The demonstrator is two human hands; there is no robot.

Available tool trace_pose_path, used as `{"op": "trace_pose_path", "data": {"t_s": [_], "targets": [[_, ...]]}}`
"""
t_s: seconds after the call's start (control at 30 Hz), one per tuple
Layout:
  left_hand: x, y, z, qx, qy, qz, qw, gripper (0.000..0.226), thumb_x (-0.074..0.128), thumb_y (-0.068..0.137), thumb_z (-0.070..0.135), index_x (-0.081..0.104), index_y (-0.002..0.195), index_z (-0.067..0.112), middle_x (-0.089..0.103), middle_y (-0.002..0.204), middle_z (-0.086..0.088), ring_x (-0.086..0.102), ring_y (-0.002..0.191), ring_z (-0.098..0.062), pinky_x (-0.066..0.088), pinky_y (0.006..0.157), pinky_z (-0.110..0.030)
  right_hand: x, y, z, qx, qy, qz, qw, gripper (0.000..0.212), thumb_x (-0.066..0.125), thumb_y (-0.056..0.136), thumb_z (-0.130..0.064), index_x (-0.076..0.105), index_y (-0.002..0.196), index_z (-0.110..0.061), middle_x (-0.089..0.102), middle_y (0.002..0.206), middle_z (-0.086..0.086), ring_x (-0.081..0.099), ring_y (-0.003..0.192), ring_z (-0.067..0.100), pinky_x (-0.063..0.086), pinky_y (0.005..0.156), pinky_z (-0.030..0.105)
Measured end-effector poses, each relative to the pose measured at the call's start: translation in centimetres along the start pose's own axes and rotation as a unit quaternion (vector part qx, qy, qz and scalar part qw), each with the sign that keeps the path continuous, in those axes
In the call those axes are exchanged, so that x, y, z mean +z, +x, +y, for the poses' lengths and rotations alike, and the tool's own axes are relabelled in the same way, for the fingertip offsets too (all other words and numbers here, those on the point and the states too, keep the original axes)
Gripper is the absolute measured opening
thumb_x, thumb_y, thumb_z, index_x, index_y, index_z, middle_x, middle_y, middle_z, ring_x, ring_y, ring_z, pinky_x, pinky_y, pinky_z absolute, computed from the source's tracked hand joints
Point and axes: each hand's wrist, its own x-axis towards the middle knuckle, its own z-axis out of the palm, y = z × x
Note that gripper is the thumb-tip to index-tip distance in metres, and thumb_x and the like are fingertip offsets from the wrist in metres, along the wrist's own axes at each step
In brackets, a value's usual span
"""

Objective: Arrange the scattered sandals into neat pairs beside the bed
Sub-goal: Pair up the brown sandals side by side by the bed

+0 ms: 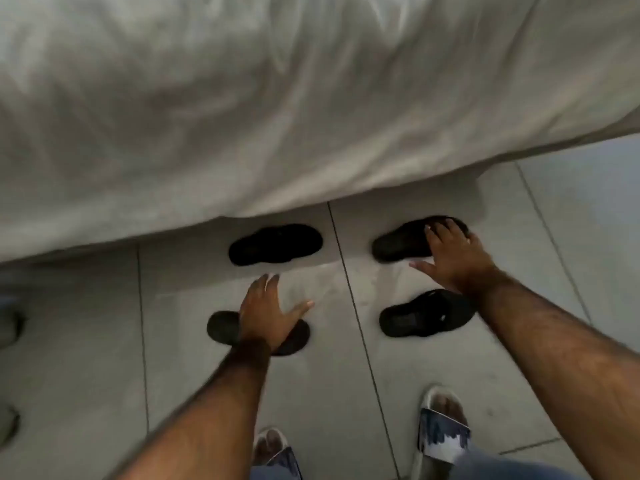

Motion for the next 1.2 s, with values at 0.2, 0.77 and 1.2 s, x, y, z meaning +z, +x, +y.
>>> {"op": "trace_pose_path", "data": {"t_s": [0.2,0.77,1.2], "targets": [[14.2,0.6,-7.1,-0.190,0.005,-0.023,0.982,0.114,0.066,0.076,0.072,0.013,0.159,0.017,0.015,0.165,-0.020,0.016,0.152,-0.038,0.017,0.121,-0.059,11.3,6.6,0.6,0.056,-0.033,-0.033,0.997,0.085,0.052,0.095,-0.047,0.012,0.159,-0.008,0.009,0.168,0.018,0.005,0.156,0.034,0.019,0.124,0.053],[25.1,4.4,6.2,0.007,0.040,0.030,0.999,0.092,0.049,0.091,0.062,-0.001,0.160,0.027,0.010,0.165,-0.025,0.023,0.146,-0.043,0.030,0.115,-0.052,16.6,13.1,3.9,0.136,0.093,0.020,0.986,0.073,0.057,0.087,-0.016,0.031,0.155,-0.018,0.040,0.147,0.020,0.043,0.131,0.041,0.046,0.105,0.054],[27.7,8.8,18.2,0.116,-0.025,-0.030,0.992,0.105,0.054,0.092,0.056,-0.016,0.157,0.013,0.009,0.168,-0.016,0.010,0.154,-0.029,0.008,0.124,-0.056,17.5,13.8,6.5,0.152,0.201,0.019,0.968,0.070,0.069,0.085,-0.039,0.044,0.149,-0.027,0.044,0.142,0.019,0.046,0.130,0.043,0.047,0.107,0.049]]}}
